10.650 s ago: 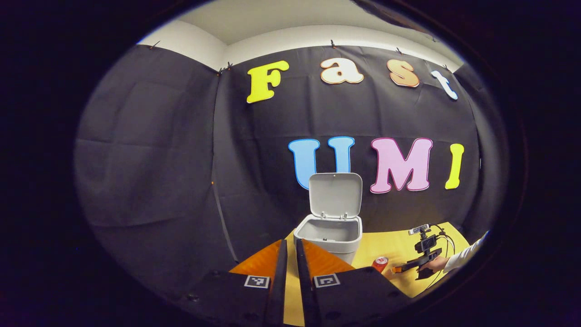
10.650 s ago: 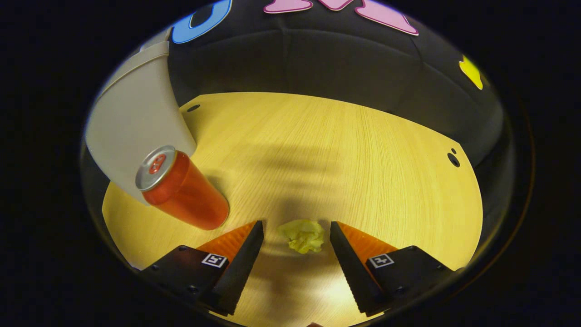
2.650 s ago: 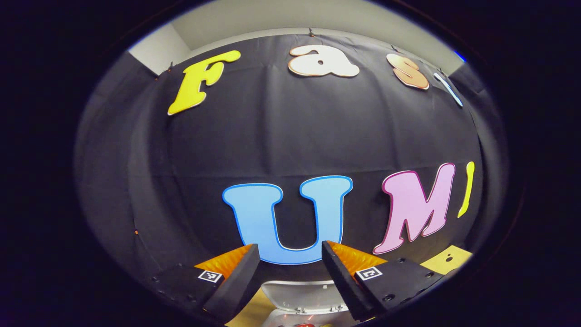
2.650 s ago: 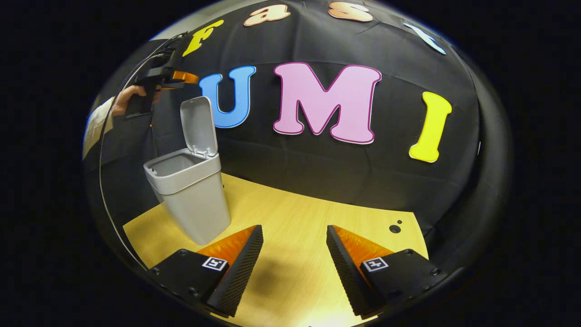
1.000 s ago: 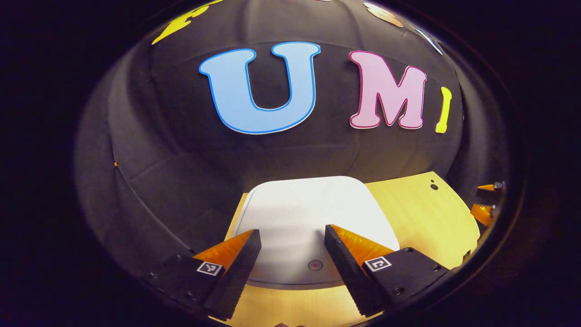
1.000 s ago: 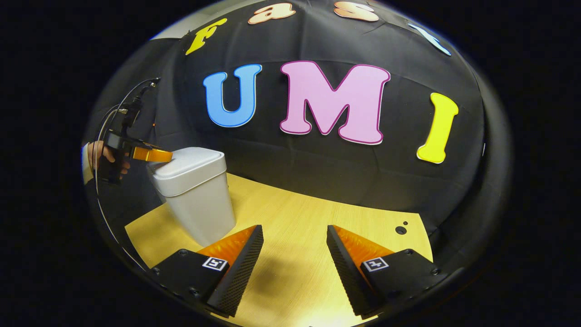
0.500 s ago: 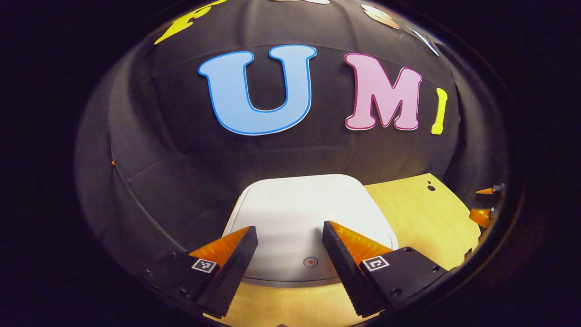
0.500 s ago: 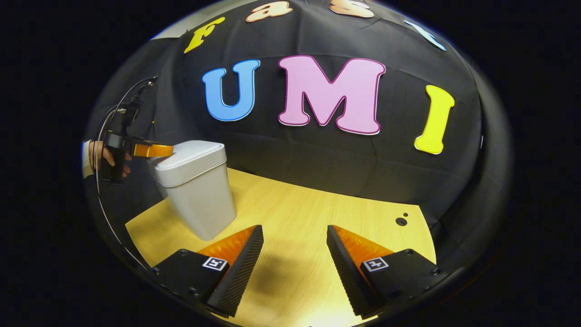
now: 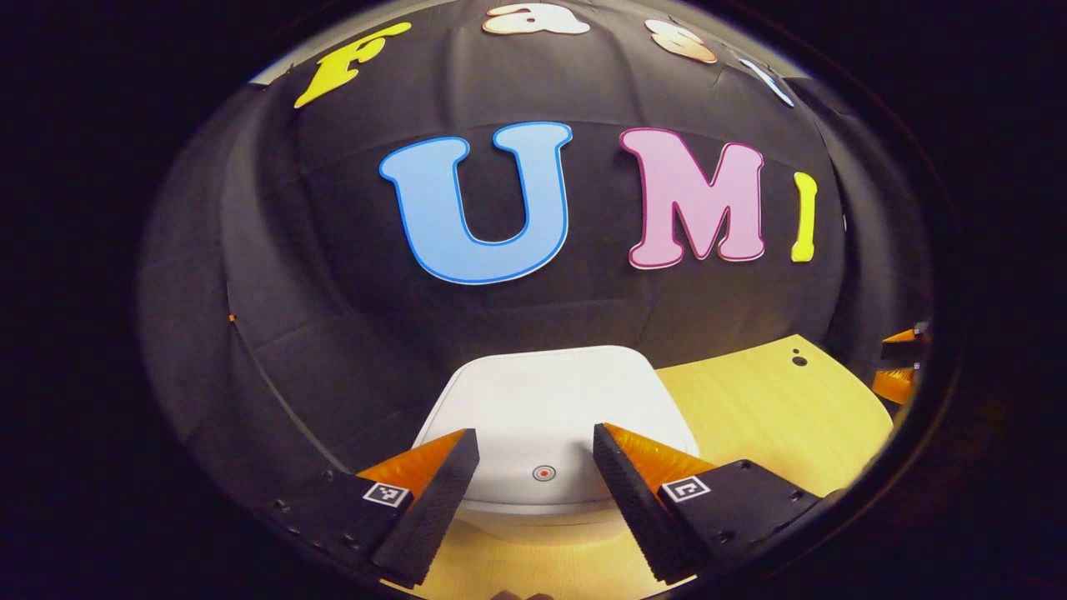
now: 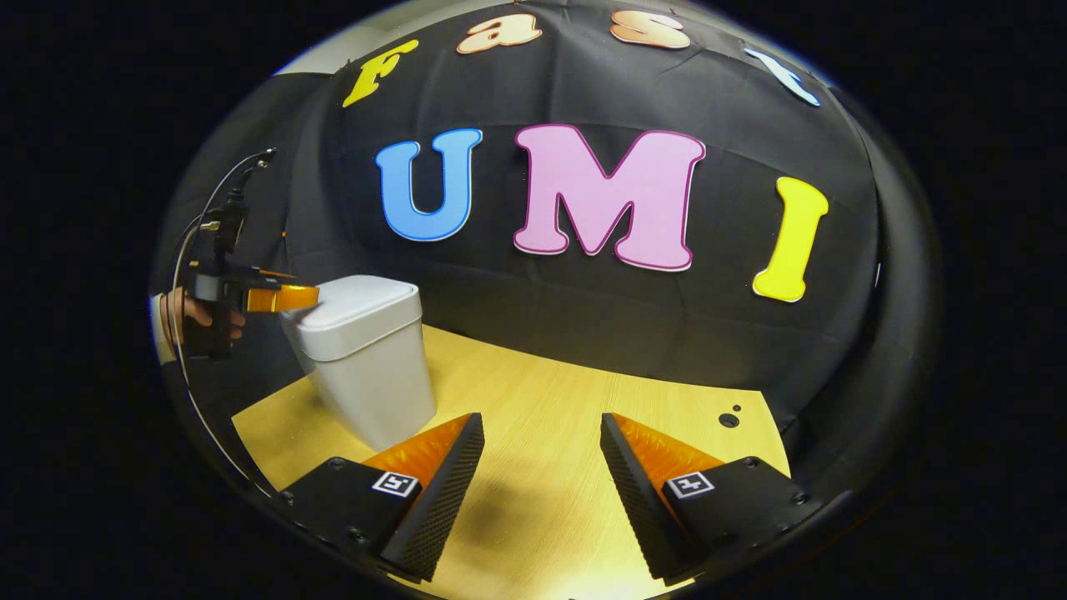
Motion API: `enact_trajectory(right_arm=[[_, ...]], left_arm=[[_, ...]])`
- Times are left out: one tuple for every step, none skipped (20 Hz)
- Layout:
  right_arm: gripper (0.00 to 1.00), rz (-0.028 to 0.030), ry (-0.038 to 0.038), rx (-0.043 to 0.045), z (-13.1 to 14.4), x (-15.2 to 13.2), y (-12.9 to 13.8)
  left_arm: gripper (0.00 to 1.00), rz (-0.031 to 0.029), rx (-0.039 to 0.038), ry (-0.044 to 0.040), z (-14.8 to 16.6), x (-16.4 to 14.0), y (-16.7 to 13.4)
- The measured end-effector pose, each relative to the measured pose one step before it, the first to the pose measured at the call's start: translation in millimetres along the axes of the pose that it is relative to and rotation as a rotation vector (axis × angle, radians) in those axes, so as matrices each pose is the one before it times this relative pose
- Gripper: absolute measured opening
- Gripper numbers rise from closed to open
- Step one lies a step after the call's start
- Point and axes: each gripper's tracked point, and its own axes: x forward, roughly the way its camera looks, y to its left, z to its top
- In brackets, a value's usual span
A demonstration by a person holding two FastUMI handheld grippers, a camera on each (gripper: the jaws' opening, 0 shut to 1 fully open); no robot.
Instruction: Press the lid of the desktop garbage bin to open it, pick up the crumpled paper on the desktop and throw it into the bin, then pick up the pop can on the desktop and drop it into the bin, and finally close the garbage bin lid.
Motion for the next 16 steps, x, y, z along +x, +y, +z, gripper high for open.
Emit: enact_trajectory(right_arm=[[0.92, -0.01164, -0.02015, 0.01978, 4.94, -4.21, 5.08], [0.92, -0.00294, -0.01725, 0.01338, 3.50, -4.88, 8.28], [0.92, -0.01080, -0.01813, 0.00116, 4.62, -5.80, 6.38], [0.92, -0.01102, -0.01595, -0.00180, 3.13, -5.37, 3.71], [0.92, -0.00829, -0.01513, -0.00518, 4.23, -4.99, 5.24], [0.93, -0.00558, -0.01260, -0.00252, 3.95, -6.05, 4.21], [0.93, -0.00899, -0.00864, -0.00523, 3.46, -5.01, 3.35], [0.95, -0.00848, -0.01044, -0.00464, 4.45, -7.22, 2.04], [0.96, -0.00982, -0.00904, -0.00372, 4.49, -6.81, 2.47], [0.96, -0.01553, -0.00995, 0.00035, 2.92, -7.78, 0.28], [0.97, -0.00989, -0.00594, 0.00584, 3.07, -6.98, 0.65], [0.97, -0.00460, -0.00410, 0.00948, 1.74, -8.90, 1.99], [0.97, -0.00286, -0.01474, 0.00434, 4.34, -6.69, 0.65], [0.97, -0.00439, -0.01091, 0.00083, 3.73, -6.11, -1.60], [0.97, -0.00493, -0.01091, 0.00212, 3.56, -7.38, -3.61], [0.97, -0.00514, -0.01741, 0.01098, 3.86, -8.50, -5.51]], left_arm=[[0.94, -0.00958, -0.02248, -0.01445, 0.34, -10.69, -7.21], [0.95, -0.01462, -0.01893, -0.01559, 1.96, -10.53, -9.95], [0.95, -0.00726, -0.01170, -0.01691, -0.22, -9.33, -8.20], [0.95, -0.00152, -0.00675, -0.02171, 1.69, -8.34, -7.07], [0.95, -0.00963, -0.00377, -0.02355, 1.75, -7.49, -8.26], [0.95, -0.01195, -0.00226, -0.02662, 2.90, -8.41, -8.37], [0.95, -0.01607, -0.00040, -0.02613, 3.18, -9.91, -6.78], [0.94, -0.01355, -0.00121, -0.00715, -0.44, -7.98, -6.98], [0.94, -0.01450, -0.00943, -0.00935, -0.52, -8.08, -6.56], [0.94, -0.01381, -0.01798, -0.00716, 1.06, -7.27, -8.22], [0.94, -0.01517, -0.02209, -0.00290, -1.15, -6.42, -7.85], [0.94, -0.01455, -0.02035, -0.00040, -0.28, -6.61, -8.06], [0.94, -0.02260, -0.01698, -0.01023, 0.70, -4.54, -8.62], [0.95, -0.03134, -0.01055, -0.00931, 2.29, -5.63, -11.93], [0.94, -0.00693, -0.00140, -0.00456, 1.43, -4.04, -4.55], [0.94, 0.00932, 0.01088, -0.00535, 3.56, -3.89, -1.32]])
